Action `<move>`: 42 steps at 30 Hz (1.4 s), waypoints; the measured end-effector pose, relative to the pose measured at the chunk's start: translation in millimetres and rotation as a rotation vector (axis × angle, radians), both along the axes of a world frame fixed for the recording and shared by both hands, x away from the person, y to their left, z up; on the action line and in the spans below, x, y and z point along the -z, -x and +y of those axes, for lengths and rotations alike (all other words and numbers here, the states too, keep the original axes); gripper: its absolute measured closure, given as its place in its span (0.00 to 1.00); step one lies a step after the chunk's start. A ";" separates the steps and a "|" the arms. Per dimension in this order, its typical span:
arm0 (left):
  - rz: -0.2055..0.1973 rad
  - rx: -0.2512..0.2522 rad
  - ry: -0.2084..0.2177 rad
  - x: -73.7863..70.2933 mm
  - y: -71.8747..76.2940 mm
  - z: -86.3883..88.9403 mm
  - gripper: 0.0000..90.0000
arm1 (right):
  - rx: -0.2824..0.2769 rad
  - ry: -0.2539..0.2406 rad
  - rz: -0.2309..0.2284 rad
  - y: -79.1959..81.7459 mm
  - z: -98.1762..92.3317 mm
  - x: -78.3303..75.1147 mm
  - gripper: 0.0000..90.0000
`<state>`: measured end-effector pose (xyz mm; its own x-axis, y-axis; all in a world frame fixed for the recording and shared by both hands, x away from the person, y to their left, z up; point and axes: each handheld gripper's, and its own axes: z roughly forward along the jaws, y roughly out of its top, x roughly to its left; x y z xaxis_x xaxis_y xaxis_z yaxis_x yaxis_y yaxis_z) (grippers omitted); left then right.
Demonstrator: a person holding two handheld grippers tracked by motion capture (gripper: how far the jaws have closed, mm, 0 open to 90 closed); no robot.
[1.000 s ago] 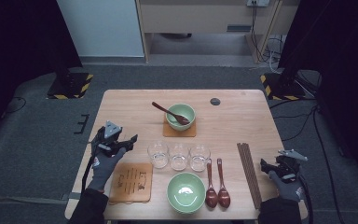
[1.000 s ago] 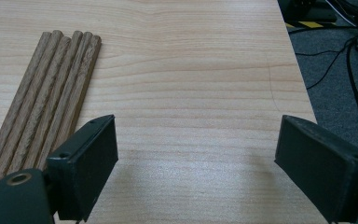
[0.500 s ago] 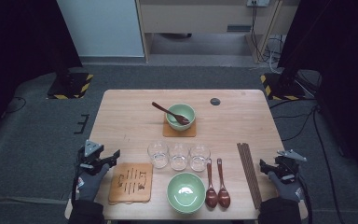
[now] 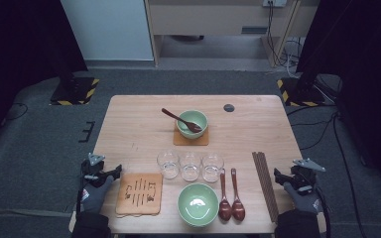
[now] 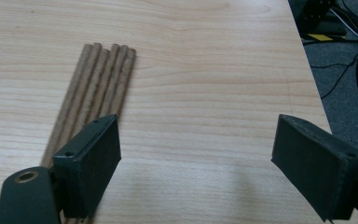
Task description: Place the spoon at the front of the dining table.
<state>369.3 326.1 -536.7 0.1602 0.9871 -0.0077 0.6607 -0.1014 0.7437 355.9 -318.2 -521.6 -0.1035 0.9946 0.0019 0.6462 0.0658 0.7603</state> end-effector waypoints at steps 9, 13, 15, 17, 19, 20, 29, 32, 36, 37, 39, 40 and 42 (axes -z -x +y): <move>0.005 0.003 -0.018 0.4 -1.3 -2.0 0.22 | -0.040 -0.009 -0.031 3.7 8.8 -13.9 0.20; 0.010 0.011 -0.025 0.6 -1.7 -2.8 0.19 | -0.056 -0.010 -0.040 5.8 13.3 -20.1 0.23; 0.012 0.013 -0.023 0.9 -2.0 -3.3 0.17 | -0.066 -0.010 -0.037 6.8 15.9 -22.3 0.23; 0.015 0.013 -0.022 1.0 -2.4 -3.2 0.15 | -0.077 -0.009 -0.036 7.5 18.2 -24.0 0.24; 0.017 0.017 -0.025 1.1 -2.6 -3.4 0.14 | -0.090 -0.010 -0.036 7.9 20.3 -26.1 0.25; 0.020 0.021 -0.026 1.2 -2.8 -3.5 0.13 | -0.094 -0.010 -0.037 8.3 21.5 -27.2 0.25; 0.044 0.027 -0.031 2.0 -5.1 -4.3 0.02 | -0.150 -0.019 -0.033 8.1 37.7 -35.4 0.26; 0.045 0.028 -0.030 2.0 -5.2 -4.2 0.01 | -0.171 -0.022 -0.027 7.4 44.8 -35.6 0.26; 0.045 0.028 -0.030 2.0 -5.2 -4.3 0.01 | -0.195 -0.010 -0.009 4.8 54.2 -33.2 0.26; 0.045 0.028 -0.030 2.0 -5.2 -4.3 0.01 | -0.200 -0.012 -0.004 4.3 56.2 -32.4 0.26; 0.045 0.028 -0.030 2.0 -5.2 -4.3 0.01 | -0.213 -0.015 0.003 3.5 59.5 -30.5 0.26; 0.045 0.028 -0.030 2.0 -5.2 -4.3 0.01 | -0.216 -0.015 0.009 3.1 61.3 -29.6 0.26; 0.045 0.028 -0.030 2.0 -5.2 -4.3 0.01 | -0.228 -0.015 0.021 2.3 64.3 -26.7 0.26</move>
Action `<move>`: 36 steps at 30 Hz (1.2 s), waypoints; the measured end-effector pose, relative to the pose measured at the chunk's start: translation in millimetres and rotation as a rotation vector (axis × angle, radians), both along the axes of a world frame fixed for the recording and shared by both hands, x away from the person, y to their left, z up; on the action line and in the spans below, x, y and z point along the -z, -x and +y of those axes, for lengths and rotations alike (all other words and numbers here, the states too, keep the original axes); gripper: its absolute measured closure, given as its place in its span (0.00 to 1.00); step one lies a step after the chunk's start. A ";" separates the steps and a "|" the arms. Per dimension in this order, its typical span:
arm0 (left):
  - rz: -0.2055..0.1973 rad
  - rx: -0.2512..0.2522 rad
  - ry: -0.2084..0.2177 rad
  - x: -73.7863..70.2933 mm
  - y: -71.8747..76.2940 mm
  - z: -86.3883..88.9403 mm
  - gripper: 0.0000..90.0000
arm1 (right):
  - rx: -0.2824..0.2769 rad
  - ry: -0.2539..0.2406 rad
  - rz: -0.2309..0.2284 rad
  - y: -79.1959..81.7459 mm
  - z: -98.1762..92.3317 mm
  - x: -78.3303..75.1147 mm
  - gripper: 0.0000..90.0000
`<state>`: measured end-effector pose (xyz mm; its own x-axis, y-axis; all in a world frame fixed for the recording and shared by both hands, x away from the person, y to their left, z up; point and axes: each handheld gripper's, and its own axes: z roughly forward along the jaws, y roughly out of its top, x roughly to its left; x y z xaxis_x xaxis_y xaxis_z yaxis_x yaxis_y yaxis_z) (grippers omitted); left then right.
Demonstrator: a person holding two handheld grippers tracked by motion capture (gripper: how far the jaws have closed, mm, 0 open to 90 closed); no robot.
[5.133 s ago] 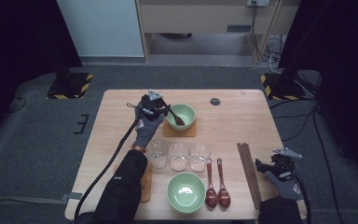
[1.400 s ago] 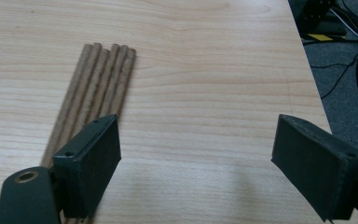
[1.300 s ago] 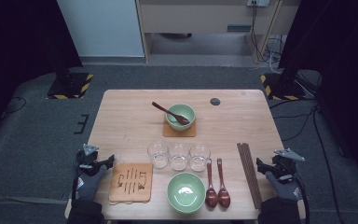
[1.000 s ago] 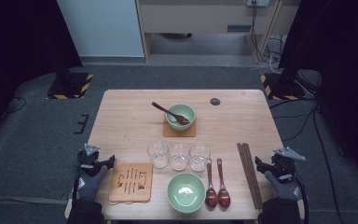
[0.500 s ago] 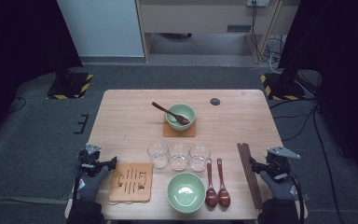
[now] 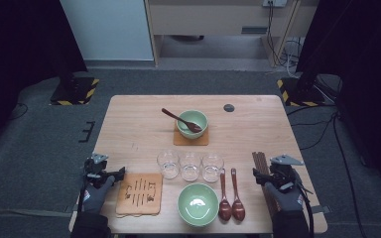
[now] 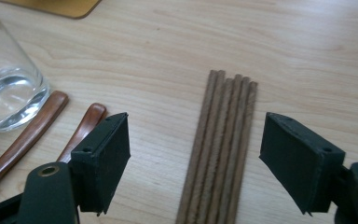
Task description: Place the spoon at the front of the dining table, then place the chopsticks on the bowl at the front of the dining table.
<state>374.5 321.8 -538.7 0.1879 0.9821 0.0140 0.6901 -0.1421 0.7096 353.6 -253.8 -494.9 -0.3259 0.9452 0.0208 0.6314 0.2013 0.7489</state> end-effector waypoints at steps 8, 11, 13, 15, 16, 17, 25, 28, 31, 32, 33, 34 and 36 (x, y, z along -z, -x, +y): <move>0.000 0.000 0.000 0.0 0.0 0.0 0.01 | -0.036 0.019 0.064 -4.0 12.2 11.9 0.29; 0.001 0.001 -0.002 -0.1 0.0 0.2 0.01 | -0.046 0.026 0.082 -5.3 14.8 16.0 0.31; 0.001 0.001 -0.002 -0.1 -0.1 0.2 0.01 | -0.048 0.028 0.091 -6.2 15.8 18.1 0.34; 0.001 0.001 -0.002 -0.1 -0.1 0.2 0.01 | -0.047 0.047 0.093 -6.8 16.8 19.6 0.36; 0.001 0.001 -0.002 -0.1 -0.1 0.1 0.01 | -0.048 0.045 0.097 -7.1 17.1 20.1 0.37; 0.001 0.001 -0.001 -0.1 -0.1 0.1 0.01 | -0.050 0.044 0.098 -7.3 17.4 20.7 0.38; 0.001 -0.002 -0.001 -0.1 0.2 -0.2 0.01 | -0.044 0.026 0.114 -8.7 14.9 23.3 0.42; 0.001 -0.002 -0.001 -0.1 0.2 -0.2 0.01 | -0.047 0.015 0.122 -9.4 13.6 24.0 0.44; 0.001 -0.002 -0.001 -0.1 0.2 -0.2 0.01 | -0.057 0.018 0.128 -10.1 13.4 25.1 0.46; 0.001 -0.002 -0.002 -0.1 0.2 -0.3 0.01 | -0.057 0.015 0.128 -10.1 13.5 25.1 0.47; 0.001 -0.003 -0.001 -0.1 0.2 -0.3 0.01 | -0.059 0.013 0.130 -10.1 13.5 25.2 0.47; 0.001 -0.003 -0.002 -0.1 0.2 -0.3 0.01 | -0.060 0.011 0.133 -10.1 13.6 25.3 0.47; 0.001 -0.003 -0.002 -0.1 0.2 -0.3 0.01 | -0.059 0.009 0.138 -10.7 13.5 26.3 0.48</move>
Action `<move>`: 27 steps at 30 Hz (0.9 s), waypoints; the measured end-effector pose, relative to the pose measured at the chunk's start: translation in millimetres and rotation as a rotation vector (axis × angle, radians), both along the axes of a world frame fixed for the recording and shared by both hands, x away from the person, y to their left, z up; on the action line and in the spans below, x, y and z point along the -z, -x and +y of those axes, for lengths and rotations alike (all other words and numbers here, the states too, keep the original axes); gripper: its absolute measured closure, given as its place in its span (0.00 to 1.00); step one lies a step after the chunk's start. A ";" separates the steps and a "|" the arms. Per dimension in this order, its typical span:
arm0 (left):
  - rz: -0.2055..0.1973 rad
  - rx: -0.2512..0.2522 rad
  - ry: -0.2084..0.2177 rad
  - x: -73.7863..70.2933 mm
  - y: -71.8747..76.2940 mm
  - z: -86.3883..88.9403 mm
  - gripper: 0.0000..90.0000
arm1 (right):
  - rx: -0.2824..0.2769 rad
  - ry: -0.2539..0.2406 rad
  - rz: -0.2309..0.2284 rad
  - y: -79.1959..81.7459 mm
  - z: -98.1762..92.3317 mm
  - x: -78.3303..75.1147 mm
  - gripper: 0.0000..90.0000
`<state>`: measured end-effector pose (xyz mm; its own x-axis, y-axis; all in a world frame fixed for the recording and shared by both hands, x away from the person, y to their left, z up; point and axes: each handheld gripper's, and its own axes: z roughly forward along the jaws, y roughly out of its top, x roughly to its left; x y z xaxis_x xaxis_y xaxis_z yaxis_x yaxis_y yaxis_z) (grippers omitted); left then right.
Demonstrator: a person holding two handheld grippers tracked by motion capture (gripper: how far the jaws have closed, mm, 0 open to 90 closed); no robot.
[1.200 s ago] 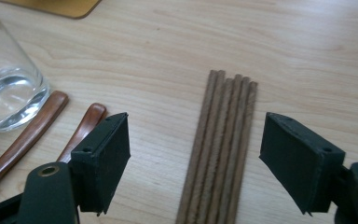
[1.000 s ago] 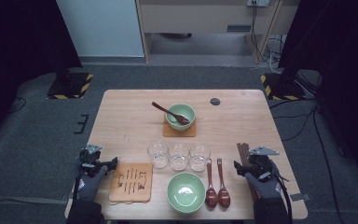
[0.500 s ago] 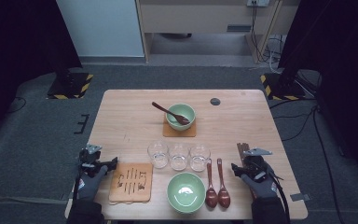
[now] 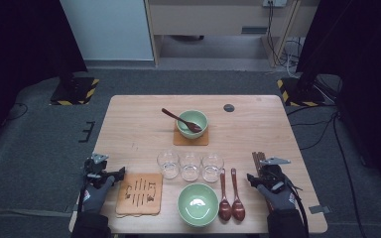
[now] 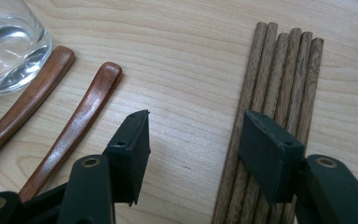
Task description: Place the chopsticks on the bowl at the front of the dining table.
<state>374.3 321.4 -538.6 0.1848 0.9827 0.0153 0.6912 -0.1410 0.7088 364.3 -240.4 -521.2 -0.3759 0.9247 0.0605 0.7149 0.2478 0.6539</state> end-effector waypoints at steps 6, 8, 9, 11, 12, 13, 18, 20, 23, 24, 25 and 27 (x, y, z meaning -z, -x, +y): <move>0.000 0.000 0.000 0.0 0.0 0.0 0.01 | 0.003 0.007 -0.001 -0.5 0.1 0.5 0.48; 0.000 0.000 0.000 0.0 0.0 0.0 0.01 | 0.003 0.010 -0.001 -0.6 0.5 0.5 0.48; 0.000 0.000 0.000 0.0 0.0 0.0 0.01 | 0.003 0.010 -0.001 -0.7 0.7 0.5 0.49; 0.000 0.000 0.000 0.0 0.0 0.0 0.01 | 0.003 0.019 -0.002 -0.8 1.5 0.5 0.49; 0.000 0.000 0.000 0.0 0.0 0.0 0.01 | 0.002 0.026 -0.003 -0.8 2.0 0.5 0.50; 0.000 0.000 0.000 0.0 0.0 0.0 0.01 | 0.001 0.027 -0.004 -0.5 2.4 0.5 0.50; 0.000 -0.001 0.000 0.0 0.0 -0.1 0.01 | -0.002 0.020 -0.002 -0.1 4.1 0.1 0.54; 0.000 -0.001 0.000 0.0 0.0 -0.1 0.01 | -0.006 0.024 -0.005 0.2 4.6 0.1 0.56; 0.000 -0.001 0.000 0.0 0.0 -0.1 0.01 | -0.008 0.023 -0.007 1.0 5.6 -0.1 0.59; 0.000 -0.001 0.000 0.0 0.0 -0.1 0.01 | -0.010 0.026 -0.007 1.1 5.9 0.0 0.61; 0.000 -0.001 0.000 0.0 0.0 -0.1 0.01 | -0.008 0.027 -0.007 1.4 6.4 -0.2 0.62; 0.000 -0.001 0.000 0.0 0.0 -0.1 0.01 | -0.009 0.029 -0.011 1.6 7.2 0.0 0.64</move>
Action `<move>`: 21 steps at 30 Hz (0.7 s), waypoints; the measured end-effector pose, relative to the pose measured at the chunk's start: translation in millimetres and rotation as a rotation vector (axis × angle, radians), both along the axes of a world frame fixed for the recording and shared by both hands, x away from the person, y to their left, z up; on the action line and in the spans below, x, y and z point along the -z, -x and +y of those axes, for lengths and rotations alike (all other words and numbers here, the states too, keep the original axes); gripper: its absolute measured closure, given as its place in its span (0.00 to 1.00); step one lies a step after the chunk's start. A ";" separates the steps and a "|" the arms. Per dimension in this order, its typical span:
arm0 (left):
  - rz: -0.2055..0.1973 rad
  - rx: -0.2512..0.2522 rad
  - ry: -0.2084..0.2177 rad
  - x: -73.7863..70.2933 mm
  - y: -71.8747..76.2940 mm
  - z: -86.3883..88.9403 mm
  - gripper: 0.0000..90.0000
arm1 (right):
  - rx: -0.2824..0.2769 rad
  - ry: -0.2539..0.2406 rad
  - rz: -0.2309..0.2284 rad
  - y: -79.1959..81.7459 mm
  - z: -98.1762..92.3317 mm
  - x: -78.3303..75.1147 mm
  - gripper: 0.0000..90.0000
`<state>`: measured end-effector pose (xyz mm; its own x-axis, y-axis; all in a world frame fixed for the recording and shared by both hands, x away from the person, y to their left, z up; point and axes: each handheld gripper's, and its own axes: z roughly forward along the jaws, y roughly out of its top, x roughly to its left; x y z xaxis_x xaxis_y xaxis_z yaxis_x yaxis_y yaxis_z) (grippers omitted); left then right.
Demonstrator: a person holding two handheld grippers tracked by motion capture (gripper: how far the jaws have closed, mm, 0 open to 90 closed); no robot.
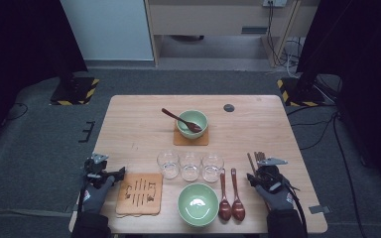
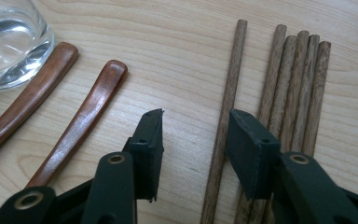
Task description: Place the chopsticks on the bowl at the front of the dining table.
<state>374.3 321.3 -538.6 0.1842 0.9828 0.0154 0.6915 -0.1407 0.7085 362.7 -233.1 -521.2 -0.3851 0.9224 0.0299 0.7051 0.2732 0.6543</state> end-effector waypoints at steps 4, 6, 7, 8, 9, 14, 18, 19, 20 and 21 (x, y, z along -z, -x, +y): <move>0.000 0.000 0.000 0.0 0.0 0.0 0.01 | 0.000 0.006 -0.007 0.9 2.3 0.2 0.68; 0.000 0.000 0.000 0.0 0.0 0.0 0.01 | -0.001 0.004 -0.009 0.7 3.3 0.4 0.69; 0.000 0.000 0.000 0.0 0.0 0.0 0.01 | -0.002 0.003 -0.011 0.5 3.9 0.5 0.70; 0.000 0.000 0.000 0.0 0.0 0.0 0.01 | -0.003 -0.001 -0.010 0.3 4.3 0.5 0.70; 0.000 0.000 0.000 0.0 0.0 0.0 0.01 | -0.006 -0.007 -0.009 0.1 4.9 0.4 0.70; 0.000 0.000 0.000 0.0 0.0 0.0 0.01 | -0.004 -0.026 -0.038 2.3 2.4 -4.8 0.71; 0.000 0.000 0.000 0.0 0.0 0.0 0.01 | 0.020 -0.007 -0.043 6.2 -4.4 -4.9 0.74; 0.000 0.000 0.001 0.0 0.0 0.0 0.01 | 0.024 0.000 -0.040 7.3 -5.8 -4.2 0.75; 0.000 0.000 0.001 0.0 0.0 0.0 0.01 | 0.029 0.004 -0.039 8.4 -6.7 -3.5 0.76; 0.000 0.000 0.001 0.0 0.0 0.0 0.01 | 0.030 0.009 -0.038 9.5 -7.6 -3.2 0.76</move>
<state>374.4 321.4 -538.6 0.1847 0.9827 0.0147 0.6916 -0.1405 0.7085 353.2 -240.7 -518.0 -0.3581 0.9337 0.0076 0.6878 0.2582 0.6784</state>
